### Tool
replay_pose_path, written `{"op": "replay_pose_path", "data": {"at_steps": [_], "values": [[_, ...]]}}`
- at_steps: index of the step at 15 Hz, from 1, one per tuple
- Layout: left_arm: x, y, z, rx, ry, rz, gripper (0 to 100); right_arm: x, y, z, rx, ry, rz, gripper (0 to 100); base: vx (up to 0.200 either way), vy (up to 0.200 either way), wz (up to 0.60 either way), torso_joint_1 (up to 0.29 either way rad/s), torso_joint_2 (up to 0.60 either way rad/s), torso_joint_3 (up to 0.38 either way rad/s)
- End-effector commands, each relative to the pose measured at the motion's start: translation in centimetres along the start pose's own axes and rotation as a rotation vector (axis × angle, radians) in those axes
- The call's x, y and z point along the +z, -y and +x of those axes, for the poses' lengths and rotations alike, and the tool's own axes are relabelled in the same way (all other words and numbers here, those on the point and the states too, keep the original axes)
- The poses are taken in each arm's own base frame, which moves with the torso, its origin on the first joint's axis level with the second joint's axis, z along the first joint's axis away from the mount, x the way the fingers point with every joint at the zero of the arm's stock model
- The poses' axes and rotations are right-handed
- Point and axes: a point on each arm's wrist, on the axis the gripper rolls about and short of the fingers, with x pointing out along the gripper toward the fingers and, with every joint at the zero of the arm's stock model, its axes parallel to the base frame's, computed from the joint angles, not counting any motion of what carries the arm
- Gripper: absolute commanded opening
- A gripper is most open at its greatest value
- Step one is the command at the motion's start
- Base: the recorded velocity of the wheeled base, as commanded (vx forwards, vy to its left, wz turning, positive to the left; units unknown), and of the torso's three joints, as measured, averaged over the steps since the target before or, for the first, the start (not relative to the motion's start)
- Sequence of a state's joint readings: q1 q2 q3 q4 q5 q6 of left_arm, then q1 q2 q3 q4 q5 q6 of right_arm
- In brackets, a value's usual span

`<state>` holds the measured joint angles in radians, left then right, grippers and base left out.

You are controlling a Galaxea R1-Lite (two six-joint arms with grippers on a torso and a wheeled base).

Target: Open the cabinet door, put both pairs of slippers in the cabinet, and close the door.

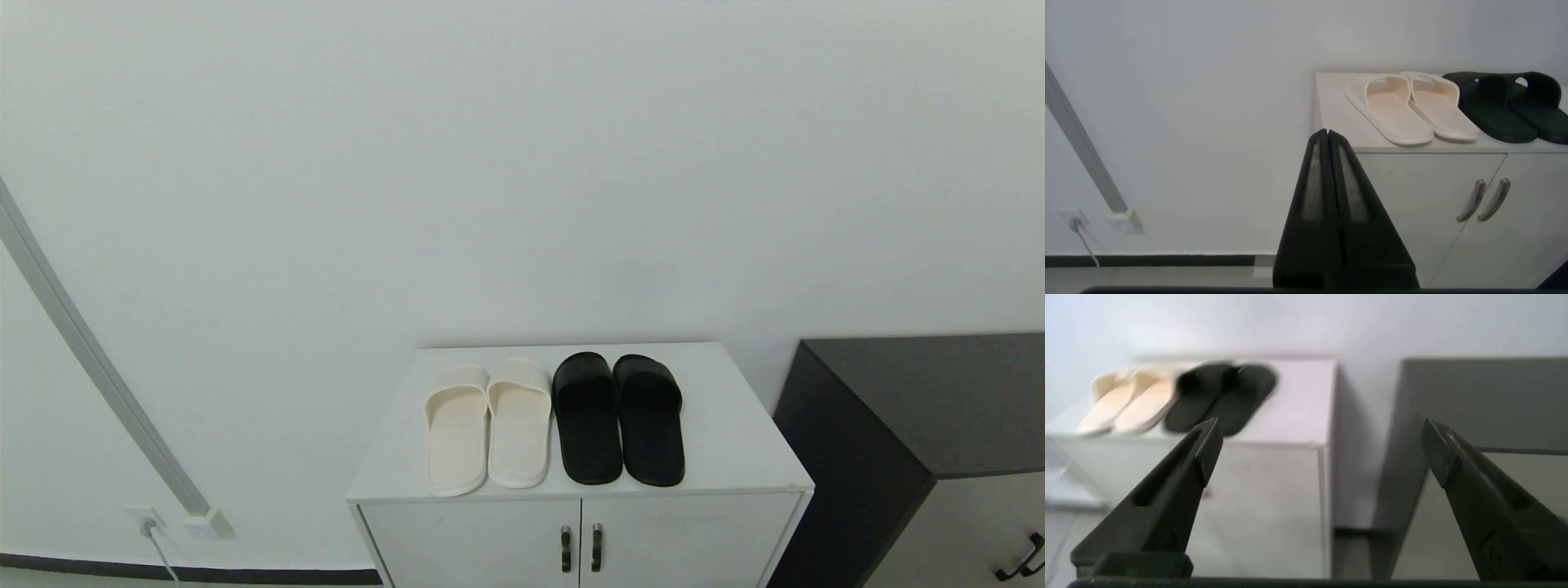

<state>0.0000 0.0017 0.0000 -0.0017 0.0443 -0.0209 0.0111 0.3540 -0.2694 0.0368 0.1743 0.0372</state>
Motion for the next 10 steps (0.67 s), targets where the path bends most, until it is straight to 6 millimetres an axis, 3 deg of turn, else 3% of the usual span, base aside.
{"op": "replay_pose_path", "data": {"at_steps": [1,6,8,10], "values": [[0.0,0.0,0.0,0.0,0.0,-0.001,0,1.2,0.2,3.5,0.139,-0.167,0.014,100,0.0,0.0,0.0,0.0,0.0,0.0],[0.0,0.0,0.0,-0.001,0.002,0.009,0,1.9,-0.8,9.0,0.267,-0.294,-0.046,100,0.0,0.0,0.0,0.0,0.0,0.0],[0.0,0.0,0.0,-0.006,0.001,0.01,0,1.7,-2.2,10.8,0.272,-0.331,-0.074,100,0.0,0.0,0.0,0.0,0.0,0.0],[0.0,0.0,0.0,-0.007,0.0,0.021,0,2.4,-5.3,13.6,0.3,-0.326,-0.019,100,0.0,0.0,0.0,0.0,0.0,0.0]]}}
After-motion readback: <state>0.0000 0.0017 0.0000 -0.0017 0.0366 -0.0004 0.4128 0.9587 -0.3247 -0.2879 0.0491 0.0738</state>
